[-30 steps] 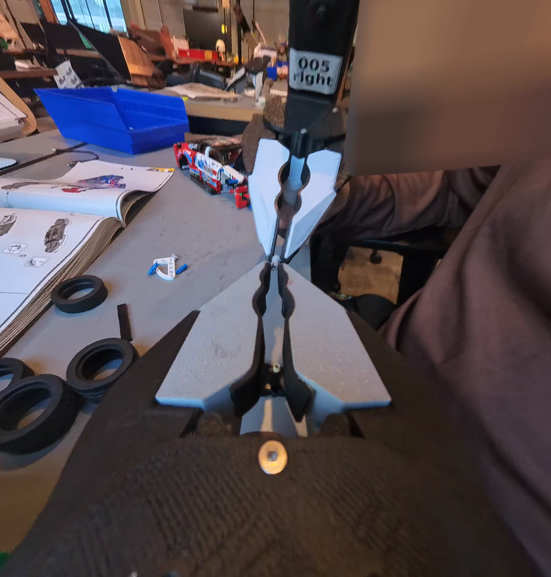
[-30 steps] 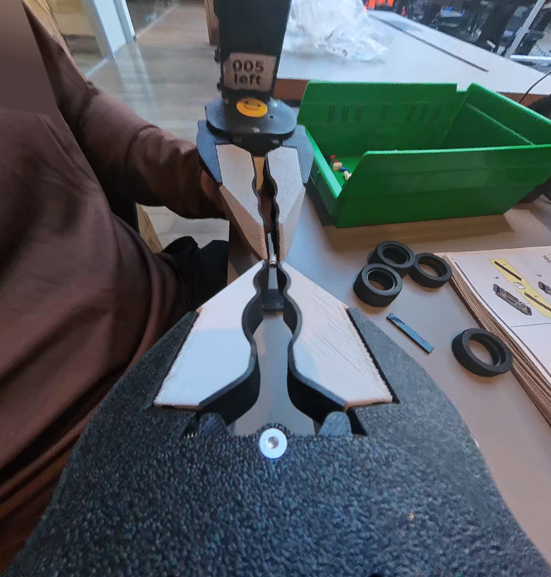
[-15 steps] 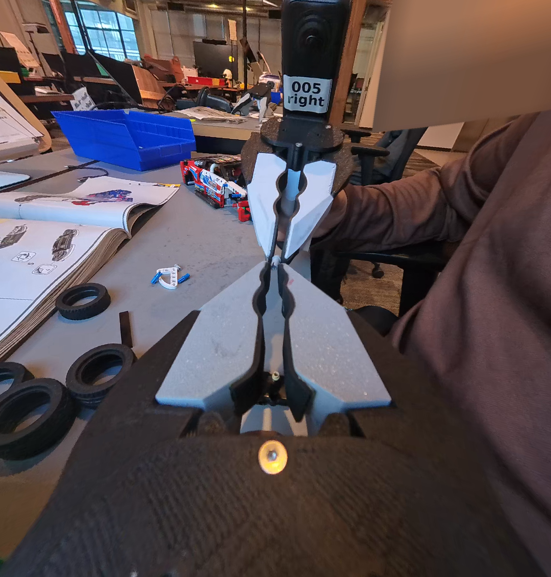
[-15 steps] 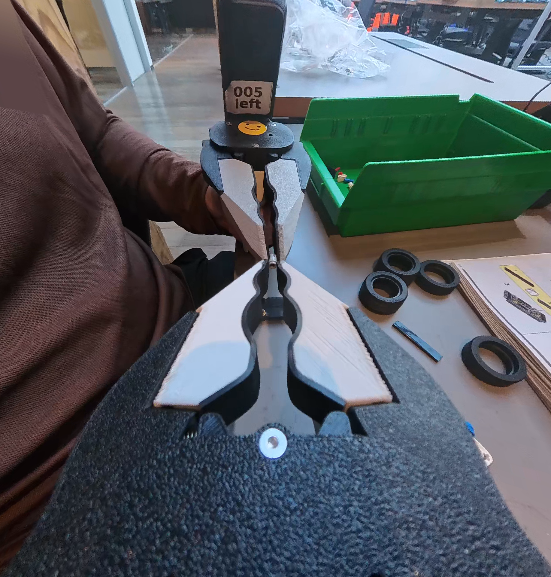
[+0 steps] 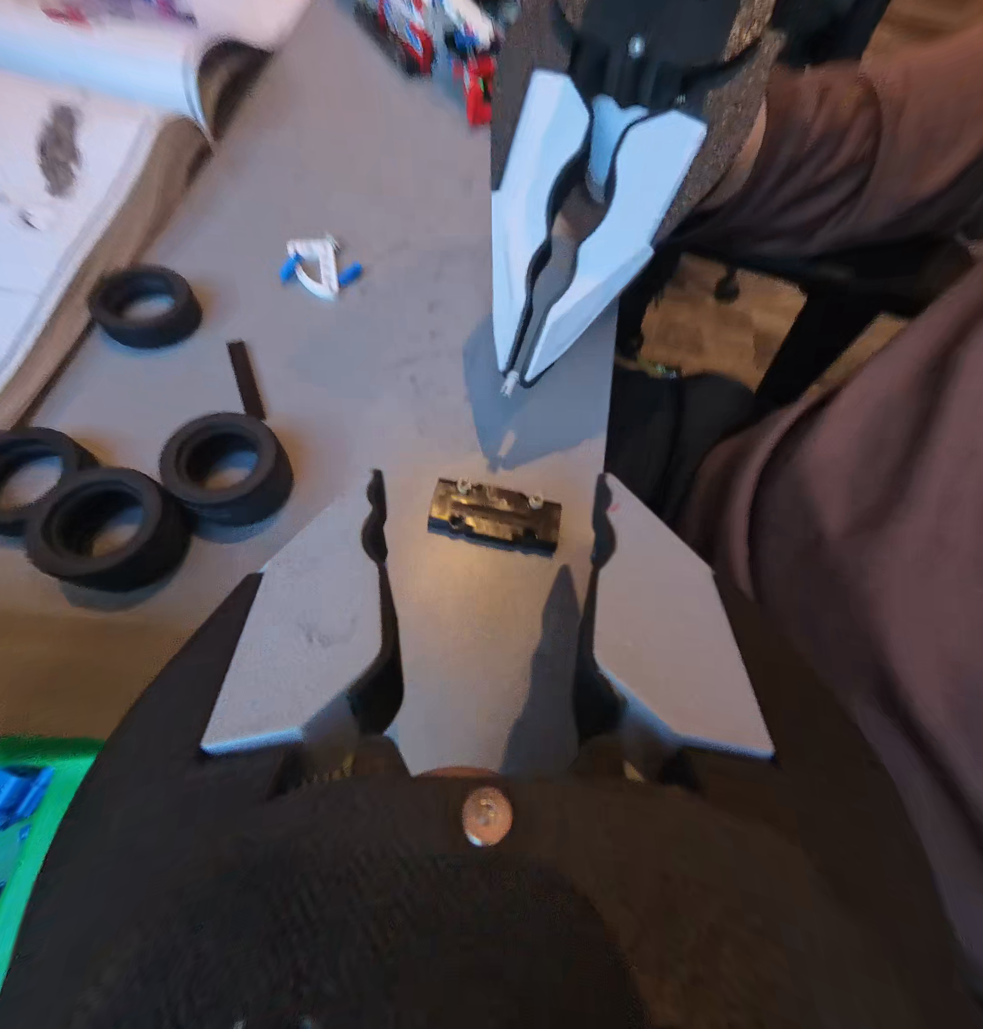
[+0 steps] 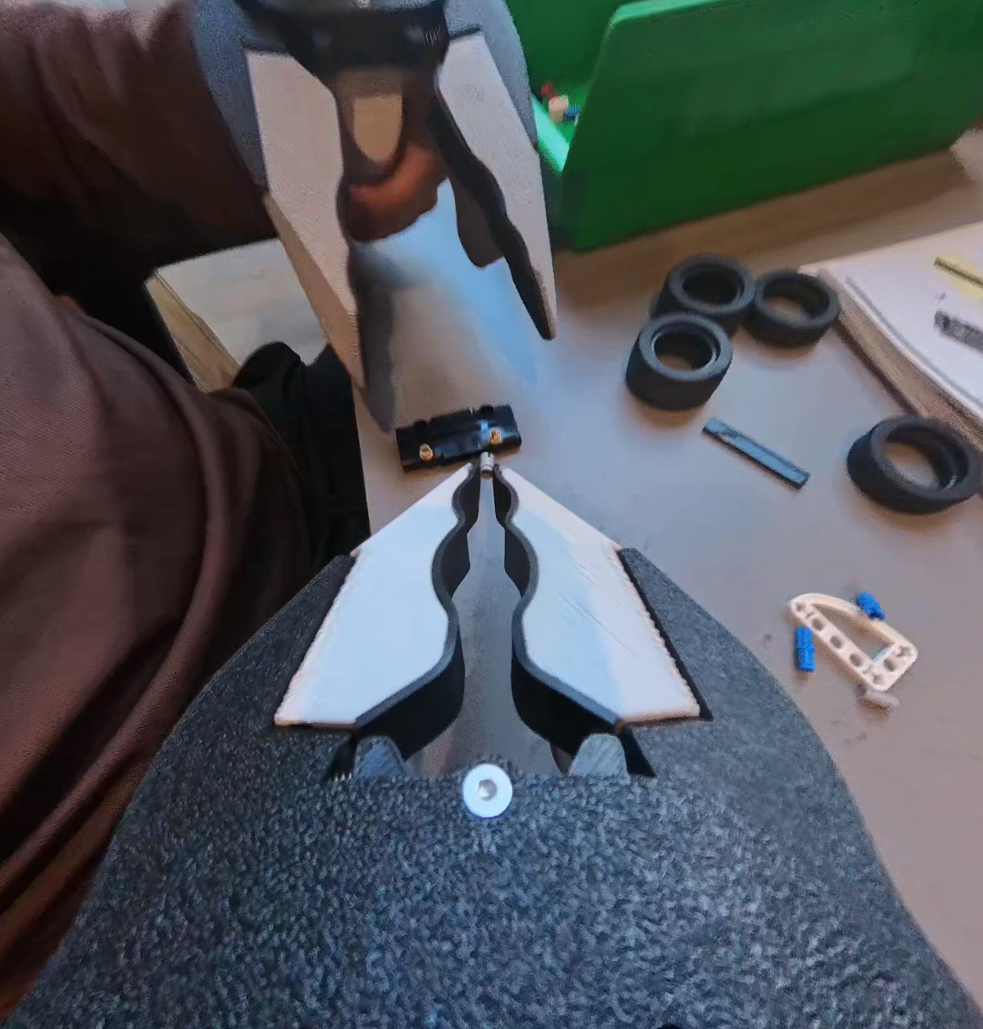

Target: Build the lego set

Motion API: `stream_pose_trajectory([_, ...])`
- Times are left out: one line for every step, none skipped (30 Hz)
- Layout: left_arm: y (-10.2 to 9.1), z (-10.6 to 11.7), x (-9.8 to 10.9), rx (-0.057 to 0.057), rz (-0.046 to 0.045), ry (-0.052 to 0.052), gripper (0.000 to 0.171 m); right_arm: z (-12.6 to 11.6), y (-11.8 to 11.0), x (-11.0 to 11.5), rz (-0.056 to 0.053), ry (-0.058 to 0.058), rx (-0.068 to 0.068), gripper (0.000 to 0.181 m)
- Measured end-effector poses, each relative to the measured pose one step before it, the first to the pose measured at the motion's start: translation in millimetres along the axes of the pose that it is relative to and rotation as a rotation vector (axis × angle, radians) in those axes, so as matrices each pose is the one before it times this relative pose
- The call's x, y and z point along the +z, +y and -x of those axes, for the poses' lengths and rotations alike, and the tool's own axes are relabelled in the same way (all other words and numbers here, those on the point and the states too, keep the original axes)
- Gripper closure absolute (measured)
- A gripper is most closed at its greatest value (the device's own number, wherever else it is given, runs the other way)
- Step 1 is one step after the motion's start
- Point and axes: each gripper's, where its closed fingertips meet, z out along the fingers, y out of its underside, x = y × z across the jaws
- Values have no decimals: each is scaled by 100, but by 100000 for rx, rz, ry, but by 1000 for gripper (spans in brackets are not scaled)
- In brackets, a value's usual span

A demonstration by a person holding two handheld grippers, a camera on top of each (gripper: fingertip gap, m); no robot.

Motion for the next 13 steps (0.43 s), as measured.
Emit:
stream_pose_trajectory([576, -179, 320, 322, 3768, 1155, 96, 0, 565, 387, 2769, 990, 277, 177])
stream_pose_trajectory([445, -73, 400, 552, 3080, 316, 91, -29, 459, 401, 2426, 762, 435, 177])
stream_pose_trajectory([445, -9, 432, 1281, 3212, -131, 86, 42, 247, 355, 1466, -58, 142, 177])
stream_pose_trajectory([510, 11, 436, 1830, 3634, -367, 85, 71, 66, 314, 687, -496, -100, 177])
stream_pose_trajectory([569, 49, 449, 1461, 3999, -511, 83, 28, -3, 285, 863, -457, 32, 177])
stream_pose_trajectory([583, 28, 465, 999, 4184, -245, 82, 51, -91, 228, 521, -458, -117, 177])
stream_pose_trajectory([199, 204, 370, 1563, 1670, -1921, 85, 100, -107, 188, 245, -618, -575, 177])
stream_pose_trajectory([-29, 242, 100, 2087, -96, -2855, 95, 18, 54, 178, 1144, -73, -842, 177])
stream_pose_trajectory([-105, -109, 82, 1468, -113, 273, 102, -91, 161, 198, 1789, 482, -1090, 177])
stream_pose_trajectory([-127, 30, 63, -210, -221, 18, 111, -65, 211, 208, 1831, 130, -971, 177])
stream_pose_trajectory([-53, -36, 33, 314, -27, 492, 113, -53, 150, 181, 1377, -140, -505, 177])
stream_pose_trajectory([3, -1, 15, 445, 76, 409, 113, -25, 46, 132, 755, -469, -84, 177])
stream_pose_trajectory([9, -12, 3, 629, -37, 429, 113, -15, -74, 98, 44, -567, -35, 177])
